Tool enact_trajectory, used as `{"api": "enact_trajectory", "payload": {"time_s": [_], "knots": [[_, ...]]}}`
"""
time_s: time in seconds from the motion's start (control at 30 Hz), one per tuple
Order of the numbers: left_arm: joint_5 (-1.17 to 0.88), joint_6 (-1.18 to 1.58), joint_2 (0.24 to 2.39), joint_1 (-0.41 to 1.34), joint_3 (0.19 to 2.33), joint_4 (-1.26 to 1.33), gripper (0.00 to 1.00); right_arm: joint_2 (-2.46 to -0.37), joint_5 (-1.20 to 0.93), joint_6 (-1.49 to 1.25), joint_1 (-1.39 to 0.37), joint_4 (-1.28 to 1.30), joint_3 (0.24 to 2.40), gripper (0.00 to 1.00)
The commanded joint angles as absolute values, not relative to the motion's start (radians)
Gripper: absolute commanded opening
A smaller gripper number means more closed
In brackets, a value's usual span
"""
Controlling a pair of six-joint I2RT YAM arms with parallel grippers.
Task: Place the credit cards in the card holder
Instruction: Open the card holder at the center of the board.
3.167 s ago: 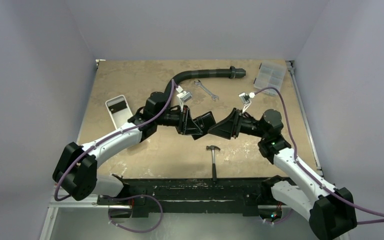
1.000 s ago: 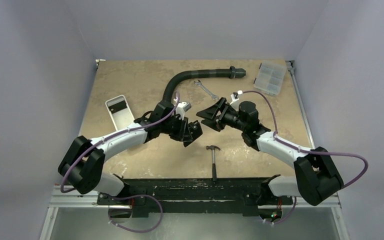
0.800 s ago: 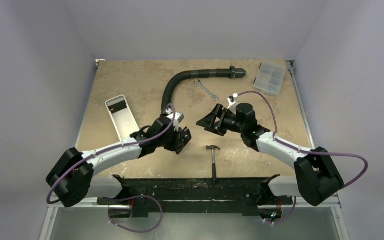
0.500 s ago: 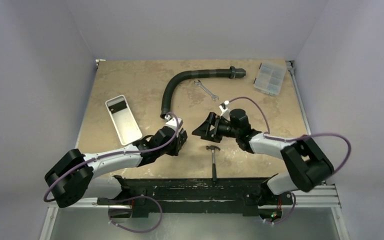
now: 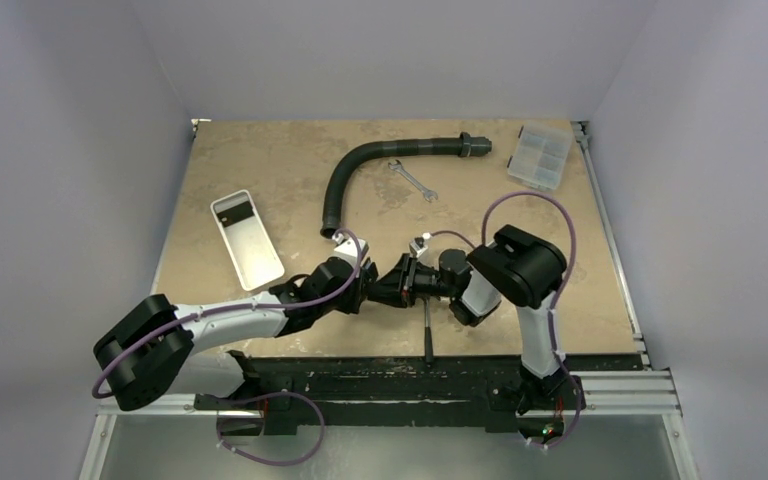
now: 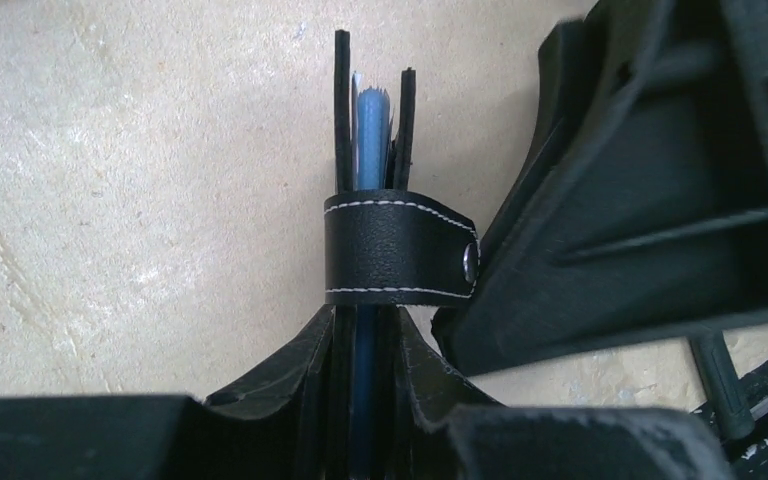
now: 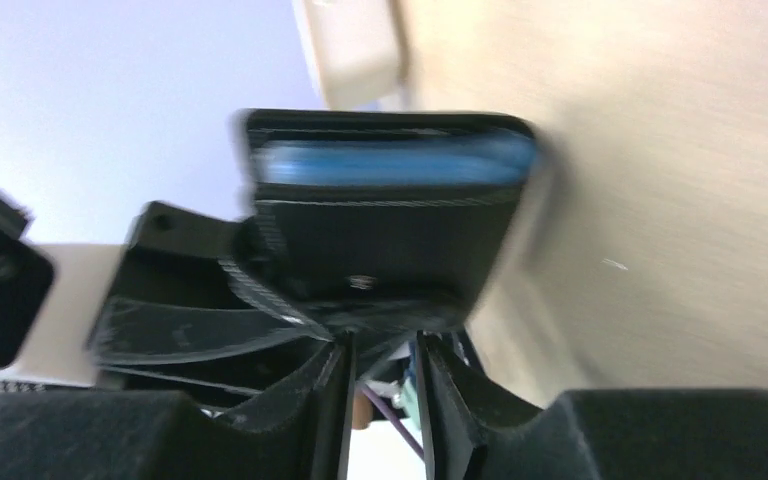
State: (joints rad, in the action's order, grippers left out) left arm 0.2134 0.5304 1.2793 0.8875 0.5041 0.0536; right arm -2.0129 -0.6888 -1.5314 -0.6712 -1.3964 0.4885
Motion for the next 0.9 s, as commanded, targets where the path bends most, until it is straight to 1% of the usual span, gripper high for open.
{"api": "enact_trajectory", "payload": {"time_s": [0.0, 0.07, 0.2, 0.3, 0.47, 0.53, 0.6, 0.73, 0.77, 0.8, 0.87], "knots": [[0.214, 0.512, 1.264, 0.897, 0.489, 0.108, 0.0, -2.093, -0.657, -1.693, -0.669, -1.843, 0.454, 0.37], [0.215, 0.514, 1.26, 0.896, 0.485, 0.106, 0.0, -2.083, -0.647, -1.674, -0.668, -1.841, 0.444, 0.46], [0.204, 0.518, 1.265, 0.897, 0.473, 0.12, 0.0, -2.063, -0.643, -1.646, -0.667, -1.826, 0.442, 0.58], [0.198, 0.518, 1.269, 0.899, 0.475, 0.123, 0.0, -2.042, -0.638, -1.636, -0.666, -1.828, 0.427, 0.64], [0.148, 0.53, 1.253, 0.898, 0.466, 0.159, 0.0, -1.921, -0.633, -1.537, -0.656, -1.677, 0.401, 0.69], [0.099, 0.539, 1.249, 0.898, 0.457, 0.196, 0.0, -1.888, -0.633, -1.522, -0.649, -1.641, 0.4, 0.67], [0.055, 0.549, 1.25, 0.896, 0.448, 0.228, 0.0, -1.881, -0.645, -1.529, -0.643, -1.643, 0.407, 0.56], [0.022, 0.557, 1.253, 0.896, 0.445, 0.251, 0.0, -1.888, -0.644, -1.552, -0.642, -1.665, 0.409, 0.42], [0.022, 0.555, 1.251, 0.896, 0.445, 0.249, 0.0, -1.886, -0.646, -1.553, -0.643, -1.668, 0.405, 0.42], [0.024, 0.555, 1.247, 0.897, 0.445, 0.248, 0.0, -1.883, -0.647, -1.548, -0.642, -1.665, 0.402, 0.44], [0.026, 0.553, 1.244, 0.896, 0.444, 0.244, 0.0, -1.875, -0.643, -1.536, -0.643, -1.635, 0.399, 0.52]]}}
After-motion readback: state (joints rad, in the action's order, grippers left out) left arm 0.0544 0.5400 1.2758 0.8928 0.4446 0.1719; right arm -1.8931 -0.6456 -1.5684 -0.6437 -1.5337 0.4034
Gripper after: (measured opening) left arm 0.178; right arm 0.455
